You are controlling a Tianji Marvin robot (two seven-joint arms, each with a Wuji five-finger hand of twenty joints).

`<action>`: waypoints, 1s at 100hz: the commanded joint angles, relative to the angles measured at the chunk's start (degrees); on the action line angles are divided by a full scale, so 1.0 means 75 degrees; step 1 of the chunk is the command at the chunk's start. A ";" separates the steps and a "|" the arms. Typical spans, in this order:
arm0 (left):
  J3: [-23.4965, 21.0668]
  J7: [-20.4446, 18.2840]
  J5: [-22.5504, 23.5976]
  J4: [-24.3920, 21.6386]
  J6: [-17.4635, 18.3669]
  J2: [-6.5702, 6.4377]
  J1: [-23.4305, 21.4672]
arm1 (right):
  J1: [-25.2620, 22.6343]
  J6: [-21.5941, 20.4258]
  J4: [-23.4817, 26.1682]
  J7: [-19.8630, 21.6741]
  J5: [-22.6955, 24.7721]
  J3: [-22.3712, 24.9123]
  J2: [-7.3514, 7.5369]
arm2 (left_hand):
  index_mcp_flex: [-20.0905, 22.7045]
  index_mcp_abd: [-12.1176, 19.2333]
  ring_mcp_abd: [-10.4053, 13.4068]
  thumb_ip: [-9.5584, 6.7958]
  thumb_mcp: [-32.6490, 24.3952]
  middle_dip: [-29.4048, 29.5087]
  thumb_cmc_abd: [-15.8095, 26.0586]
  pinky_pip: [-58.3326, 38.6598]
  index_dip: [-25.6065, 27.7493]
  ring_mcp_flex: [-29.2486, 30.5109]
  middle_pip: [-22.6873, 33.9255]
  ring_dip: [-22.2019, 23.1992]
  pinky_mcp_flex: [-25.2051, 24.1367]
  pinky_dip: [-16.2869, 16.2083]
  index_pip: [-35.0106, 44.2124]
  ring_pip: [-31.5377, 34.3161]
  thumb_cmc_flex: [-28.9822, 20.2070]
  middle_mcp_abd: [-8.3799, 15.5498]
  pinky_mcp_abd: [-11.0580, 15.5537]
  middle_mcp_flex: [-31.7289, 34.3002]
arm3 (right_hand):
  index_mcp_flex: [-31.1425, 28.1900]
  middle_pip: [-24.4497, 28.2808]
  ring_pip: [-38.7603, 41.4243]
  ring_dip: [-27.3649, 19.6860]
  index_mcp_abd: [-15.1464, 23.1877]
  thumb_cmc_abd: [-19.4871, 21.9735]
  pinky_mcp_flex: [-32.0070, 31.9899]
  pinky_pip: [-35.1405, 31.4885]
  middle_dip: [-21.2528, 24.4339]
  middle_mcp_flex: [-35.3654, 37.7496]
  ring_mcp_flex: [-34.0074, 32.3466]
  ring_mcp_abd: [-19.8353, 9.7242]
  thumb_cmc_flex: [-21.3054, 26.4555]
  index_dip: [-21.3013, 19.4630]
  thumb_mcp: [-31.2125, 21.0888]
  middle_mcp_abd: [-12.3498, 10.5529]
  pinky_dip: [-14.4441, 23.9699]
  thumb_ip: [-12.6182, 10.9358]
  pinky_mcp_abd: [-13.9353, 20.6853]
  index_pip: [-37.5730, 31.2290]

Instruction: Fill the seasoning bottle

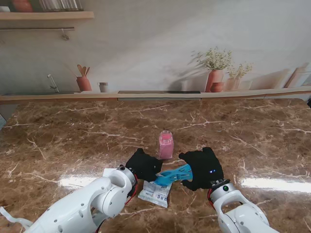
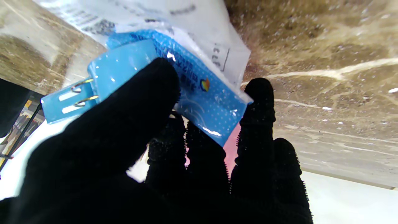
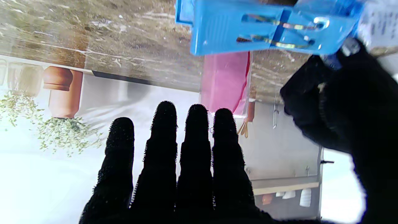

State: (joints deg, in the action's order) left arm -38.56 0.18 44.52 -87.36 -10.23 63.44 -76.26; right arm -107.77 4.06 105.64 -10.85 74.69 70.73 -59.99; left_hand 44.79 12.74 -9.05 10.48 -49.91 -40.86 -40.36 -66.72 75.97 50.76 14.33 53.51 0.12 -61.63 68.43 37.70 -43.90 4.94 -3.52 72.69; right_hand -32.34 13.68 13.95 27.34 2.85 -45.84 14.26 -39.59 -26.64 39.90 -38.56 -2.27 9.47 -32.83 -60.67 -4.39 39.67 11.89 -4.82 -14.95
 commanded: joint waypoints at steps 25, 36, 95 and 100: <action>-0.0515 -0.0616 0.0401 -0.0383 0.0406 -0.0241 -0.0383 | 0.0411 -0.0044 -0.0297 -0.0464 -0.1468 0.0049 -0.0262 | -0.1229 0.0077 0.0002 0.0104 0.0964 0.2091 0.0147 0.2053 -0.1676 -0.2048 0.1287 -0.0648 -0.0659 0.0671 -0.1349 -0.1453 0.0818 -0.0359 -0.0483 -0.2537 | 0.0506 -0.0182 -0.0353 -0.0652 -0.0575 -0.0006 0.0478 0.0518 0.0369 -0.0413 0.0102 0.0152 0.0200 0.0118 0.0026 0.0347 -0.1109 -0.0404 0.0600 0.0037; -0.0816 -0.0502 0.0572 -0.0536 0.0620 -0.0262 -0.0643 | 0.0601 -0.0099 -0.0352 -0.0528 -0.1872 0.0068 -0.0332 | -0.1668 -0.0352 0.0000 -0.0232 0.0862 0.2345 0.0391 0.3092 -0.3049 -0.2651 0.1080 -0.1060 -0.0682 0.0849 -0.2403 -0.1929 0.1530 -0.0504 -0.0467 -0.3502 | 0.0719 -0.0195 -0.0475 -0.0921 -0.0728 -0.0201 0.0540 0.0590 0.0514 -0.0638 0.0249 0.0168 0.0162 0.0150 -0.0161 0.0405 -0.1630 -0.0358 0.0693 0.0120; -0.2631 0.0427 0.0222 -0.1598 0.0695 -0.0087 -0.2194 | 0.1869 -0.1788 -0.1129 0.0724 -0.5538 0.0324 -0.0561 | -0.1514 -0.1604 0.0253 -0.0768 0.2555 0.3371 0.1180 0.3810 -0.7991 -0.3556 0.0380 -0.3299 -0.0355 0.4123 -0.6028 -0.3375 0.1817 -0.0906 0.0044 -0.5545 | 0.3111 -0.0602 -0.1099 -0.1979 -0.1975 -0.1430 -0.0421 0.1204 0.1557 -0.3225 0.2176 0.0325 -0.0228 0.0359 -0.1198 0.1040 -0.3274 0.0038 0.1030 0.1190; -0.2722 0.0489 0.0132 -0.1617 0.0678 -0.0066 -0.2257 | 0.2037 -0.1952 -0.1320 0.0932 -0.5986 0.0294 -0.0567 | -0.1591 -0.1671 0.0298 -0.0761 0.2662 0.3469 0.1233 0.3821 -0.8100 -0.3652 0.0275 -0.3447 -0.0338 0.4417 -0.6241 -0.3525 0.1876 -0.0919 0.0078 -0.5694 | 0.3336 -0.0500 -0.1110 -0.2084 -0.2024 -0.1492 -0.0534 0.1318 0.1576 -0.3494 0.2398 0.0294 -0.0213 0.0212 -0.1274 0.1057 -0.3403 0.0080 0.1076 0.1217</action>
State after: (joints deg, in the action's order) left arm -58.67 2.85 45.41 -99.44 -4.62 62.75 -92.59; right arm -93.79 -10.29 97.30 -5.14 31.16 72.95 -64.08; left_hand 32.83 1.35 -9.04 6.74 -32.20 -16.26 -32.65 -36.44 16.70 25.74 17.86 29.40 -2.50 -31.26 23.53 13.36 -31.63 -1.31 -5.09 33.02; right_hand -10.78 10.06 6.36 13.49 -11.05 -54.90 11.71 -31.48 -16.10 17.13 -23.92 0.36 9.64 -30.63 -67.91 3.15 16.13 10.68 0.55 -7.02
